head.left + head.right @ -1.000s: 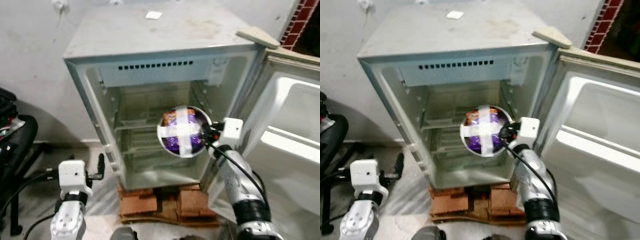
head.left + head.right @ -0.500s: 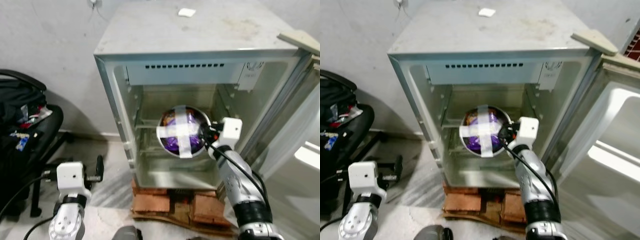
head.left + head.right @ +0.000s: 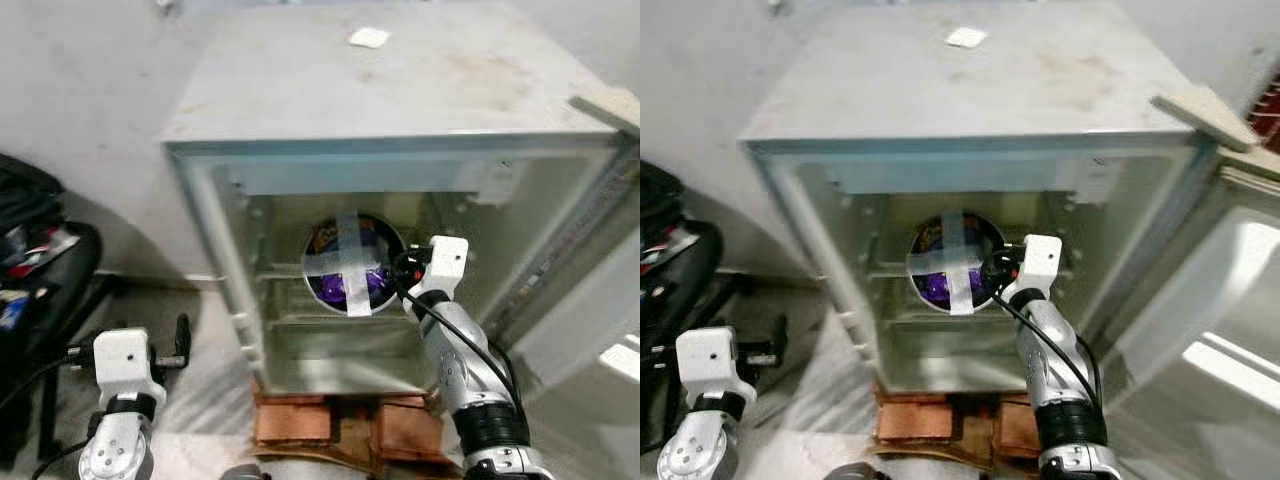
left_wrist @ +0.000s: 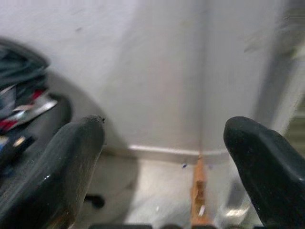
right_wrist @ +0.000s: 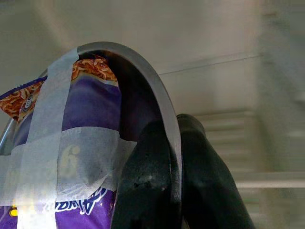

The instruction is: Restocking fridge

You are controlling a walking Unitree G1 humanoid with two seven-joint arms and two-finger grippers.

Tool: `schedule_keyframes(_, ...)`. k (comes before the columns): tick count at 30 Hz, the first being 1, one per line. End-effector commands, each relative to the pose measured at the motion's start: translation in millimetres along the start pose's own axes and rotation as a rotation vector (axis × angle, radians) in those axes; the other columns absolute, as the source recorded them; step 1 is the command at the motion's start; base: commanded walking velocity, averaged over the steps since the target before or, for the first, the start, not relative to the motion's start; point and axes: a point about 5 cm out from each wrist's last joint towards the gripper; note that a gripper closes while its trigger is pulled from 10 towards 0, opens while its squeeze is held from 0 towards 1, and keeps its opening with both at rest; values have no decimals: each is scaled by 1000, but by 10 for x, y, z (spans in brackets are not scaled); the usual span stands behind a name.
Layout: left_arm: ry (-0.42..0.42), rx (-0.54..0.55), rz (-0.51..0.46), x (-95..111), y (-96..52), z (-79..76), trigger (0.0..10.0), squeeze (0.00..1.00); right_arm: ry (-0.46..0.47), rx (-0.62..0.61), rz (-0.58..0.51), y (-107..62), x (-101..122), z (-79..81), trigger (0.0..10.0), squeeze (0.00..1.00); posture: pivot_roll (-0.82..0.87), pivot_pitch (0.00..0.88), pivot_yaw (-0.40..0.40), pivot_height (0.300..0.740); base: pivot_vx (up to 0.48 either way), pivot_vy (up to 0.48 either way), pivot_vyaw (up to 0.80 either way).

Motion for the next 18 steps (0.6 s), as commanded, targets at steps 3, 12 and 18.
schedule_keyframes(3,-19,-27,2,-11,-1,-68,10000,0,-16,-42,-39,-21,81,-121,10000,0,26,58,16,735,0,0,0)
schedule_keyframes(12,-25,-27,4,-19,-27,-91,10000,0,-12,-38,-39,-33,67,-116,10000,0,28,64,14,735,0,0,0)
schedule_keyframes(18,-22,-14,14,-27,-94,-79,10000,0,-30,-73,-25,-23,57,-142,10000,0,42,82,11,735,0,0,0)
Point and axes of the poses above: a point about 5 cm out from each wrist's last joint towards the gripper, its own y axis pointing out of the wrist towards the gripper, its own x axis along the axis of the wrist's last joint, z = x × y, and after that the axes turned 12 degrees about -y, right-handed
